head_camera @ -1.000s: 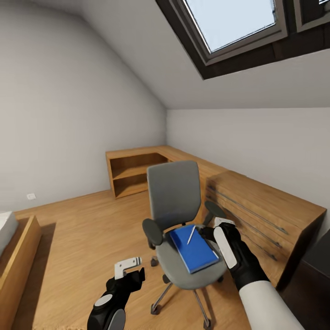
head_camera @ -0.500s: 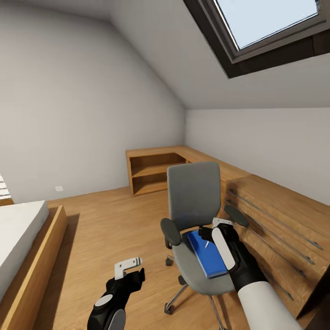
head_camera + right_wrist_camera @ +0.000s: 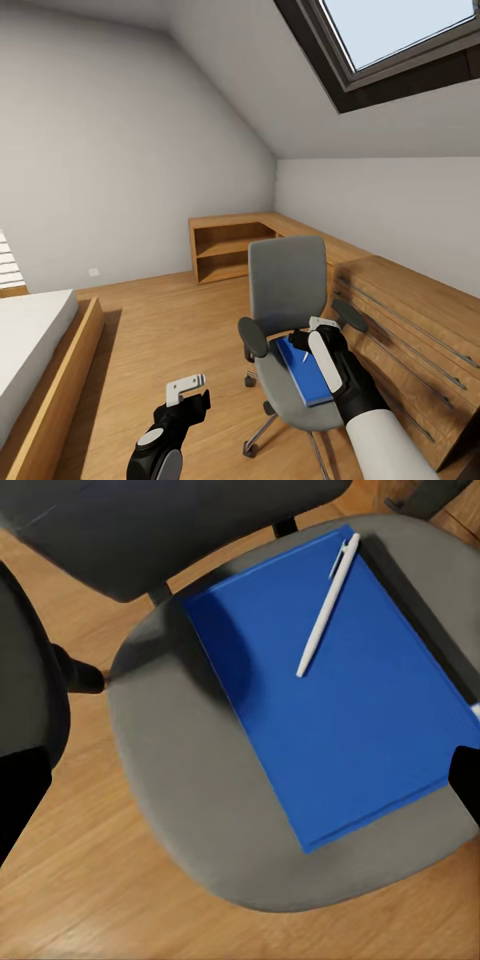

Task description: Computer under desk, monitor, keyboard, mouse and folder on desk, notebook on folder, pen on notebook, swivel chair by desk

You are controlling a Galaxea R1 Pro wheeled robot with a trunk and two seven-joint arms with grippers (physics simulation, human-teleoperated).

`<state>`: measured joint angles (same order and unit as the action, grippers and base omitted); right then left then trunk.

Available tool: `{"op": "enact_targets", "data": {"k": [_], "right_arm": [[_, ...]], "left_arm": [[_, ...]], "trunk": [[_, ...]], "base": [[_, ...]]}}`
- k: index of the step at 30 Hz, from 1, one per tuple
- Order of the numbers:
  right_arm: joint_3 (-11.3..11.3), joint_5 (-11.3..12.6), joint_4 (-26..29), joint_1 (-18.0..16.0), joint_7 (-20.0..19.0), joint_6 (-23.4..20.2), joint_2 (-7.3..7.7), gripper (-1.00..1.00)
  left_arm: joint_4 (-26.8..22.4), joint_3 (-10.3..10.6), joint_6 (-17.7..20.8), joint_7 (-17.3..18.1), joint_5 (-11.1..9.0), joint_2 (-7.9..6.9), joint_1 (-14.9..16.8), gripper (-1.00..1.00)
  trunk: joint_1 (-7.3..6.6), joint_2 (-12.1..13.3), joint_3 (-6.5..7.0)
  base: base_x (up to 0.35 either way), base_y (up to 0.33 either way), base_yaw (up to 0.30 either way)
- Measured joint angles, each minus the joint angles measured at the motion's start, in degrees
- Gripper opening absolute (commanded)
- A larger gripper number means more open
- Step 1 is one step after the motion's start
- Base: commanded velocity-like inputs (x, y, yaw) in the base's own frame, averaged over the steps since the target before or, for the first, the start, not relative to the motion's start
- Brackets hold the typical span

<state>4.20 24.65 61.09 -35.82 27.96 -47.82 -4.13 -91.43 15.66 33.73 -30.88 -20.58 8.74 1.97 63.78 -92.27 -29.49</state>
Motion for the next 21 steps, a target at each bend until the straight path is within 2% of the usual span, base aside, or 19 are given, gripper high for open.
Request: {"op": "enact_targets", "data": {"k": [1,6,12,16,21], "right_arm": [[0.0,0.0,0.0,0.0,0.0,0.0,0.03,1.0],[0.0,-0.3,-4.7,0.0,-0.2,7.3,0.83,1.0],[0.5,-1.3,-8.7,0.0,-0.3,13.7,1.06,1.0],[1.2,-3.9,-10.6,0.0,-0.3,17.8,1.09,1.0],[1.5,-7.5,-14.4,-0.1,-0.3,23.9,1.12,1.0]], "left_arm": [[0.0,0.0,0.0,0.0,0.0,-0.01,0.0,1.0],[-0.1,-0.2,-0.1,0.1,0.0,-0.02,0.0,1.0],[-0.2,-0.3,-0.1,0.1,0.0,-0.03,0.0,1.0],[-0.2,-0.4,-0.1,0.1,0.0,-0.03,0.0,1.0],[-0.2,-0.3,-0.1,0.1,0.0,-0.03,0.0,1.0]], "trunk": [[0.0,0.0,0.0],[-0.01,0.0,0.0],[0.0,0.0,0.0],[0.0,0.0,0.0],[-0.03,0.0,0.0]], "base": [[0.054,0.024,0.001],[0.072,0.016,0.001],[0.019,0.004,0.0],[0.046,0.001,0.0],[0.213,0.0,0.0]]}}
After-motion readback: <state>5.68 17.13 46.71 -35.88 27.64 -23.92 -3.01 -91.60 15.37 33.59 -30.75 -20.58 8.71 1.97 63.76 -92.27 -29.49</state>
